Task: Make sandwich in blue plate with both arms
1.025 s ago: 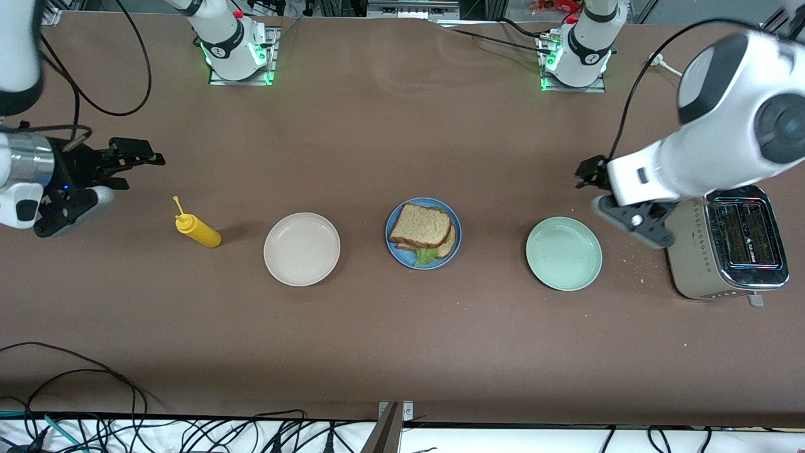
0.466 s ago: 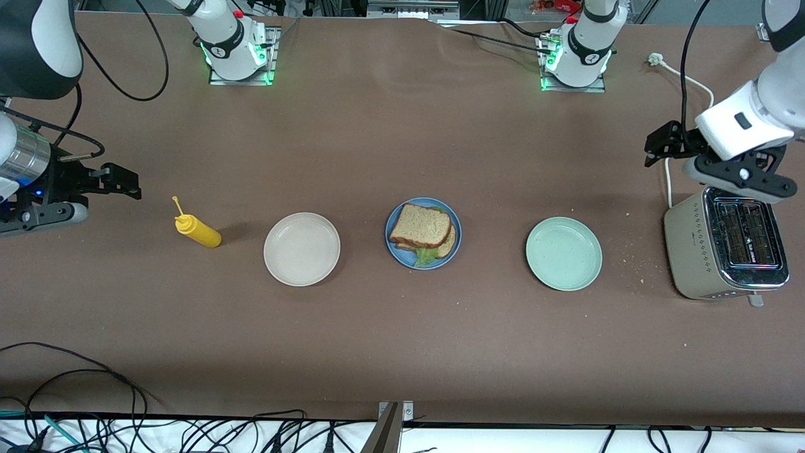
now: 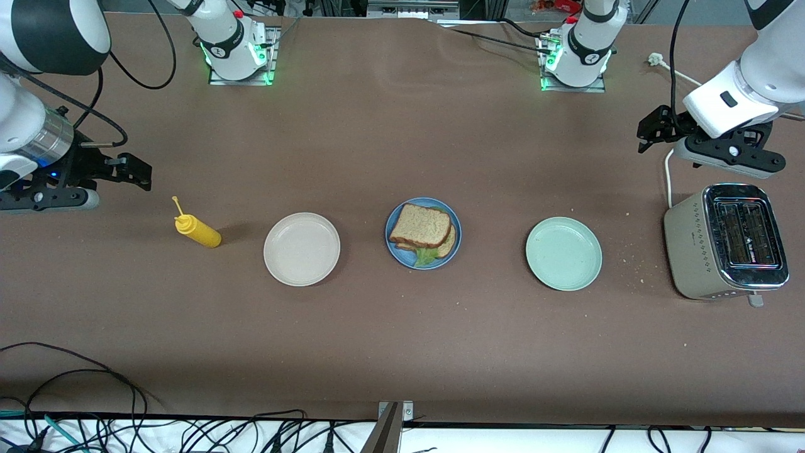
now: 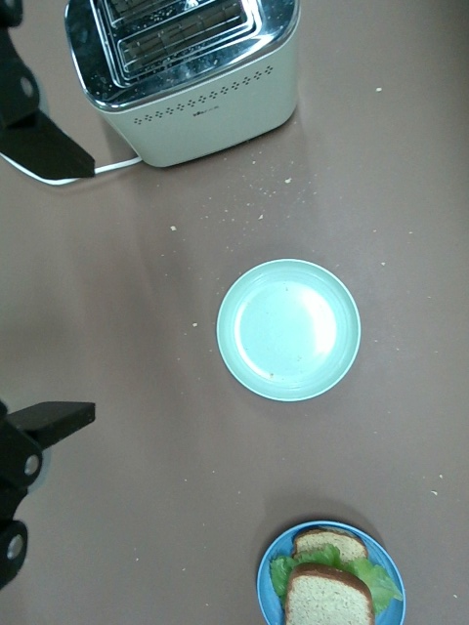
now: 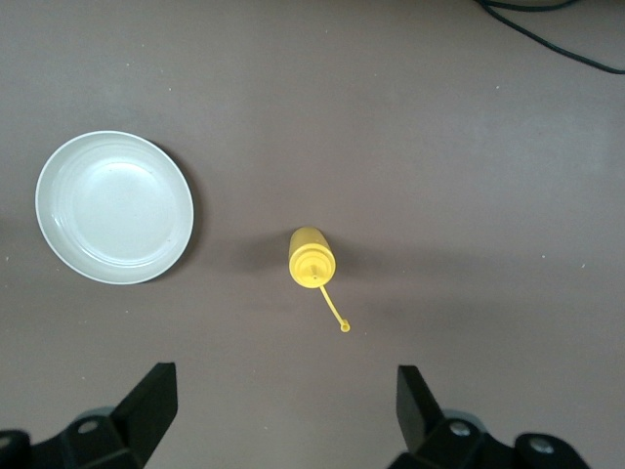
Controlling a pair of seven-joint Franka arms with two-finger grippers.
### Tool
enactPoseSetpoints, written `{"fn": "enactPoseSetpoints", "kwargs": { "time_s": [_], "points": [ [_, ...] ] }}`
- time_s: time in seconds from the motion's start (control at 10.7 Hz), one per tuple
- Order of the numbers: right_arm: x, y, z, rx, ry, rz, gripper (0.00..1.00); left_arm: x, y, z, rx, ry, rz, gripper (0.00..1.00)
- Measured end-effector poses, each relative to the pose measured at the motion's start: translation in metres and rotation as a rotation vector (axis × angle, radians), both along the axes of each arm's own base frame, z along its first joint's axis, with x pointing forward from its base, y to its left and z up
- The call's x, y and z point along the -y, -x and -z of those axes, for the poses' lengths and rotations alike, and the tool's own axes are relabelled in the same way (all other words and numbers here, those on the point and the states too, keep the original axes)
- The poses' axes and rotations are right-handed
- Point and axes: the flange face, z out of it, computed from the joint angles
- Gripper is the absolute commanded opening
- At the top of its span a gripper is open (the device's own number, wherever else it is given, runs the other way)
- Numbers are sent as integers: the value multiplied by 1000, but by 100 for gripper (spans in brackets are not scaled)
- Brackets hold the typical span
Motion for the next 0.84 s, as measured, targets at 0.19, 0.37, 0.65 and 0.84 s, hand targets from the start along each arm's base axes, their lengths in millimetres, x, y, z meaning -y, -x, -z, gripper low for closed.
{"fn": "enactPoseSetpoints", "kwargs": {
  "time_s": [0.19,0.37,0.65,0.84],
  "points": [
    [1,1,-2,5,0,37,100,-2,4,3,-34,-4,-5,100],
    [3,1,-3,5,-56,137,100,-3,4,3,-39,-5,-8,100],
    [13,5,-13,20,-78,173,100,-5,4,4,-41,-5,-12,100],
    [17,7,-20,31,-83,180,100,-7,3,4,-42,-5,-17,100]
  ]
}}
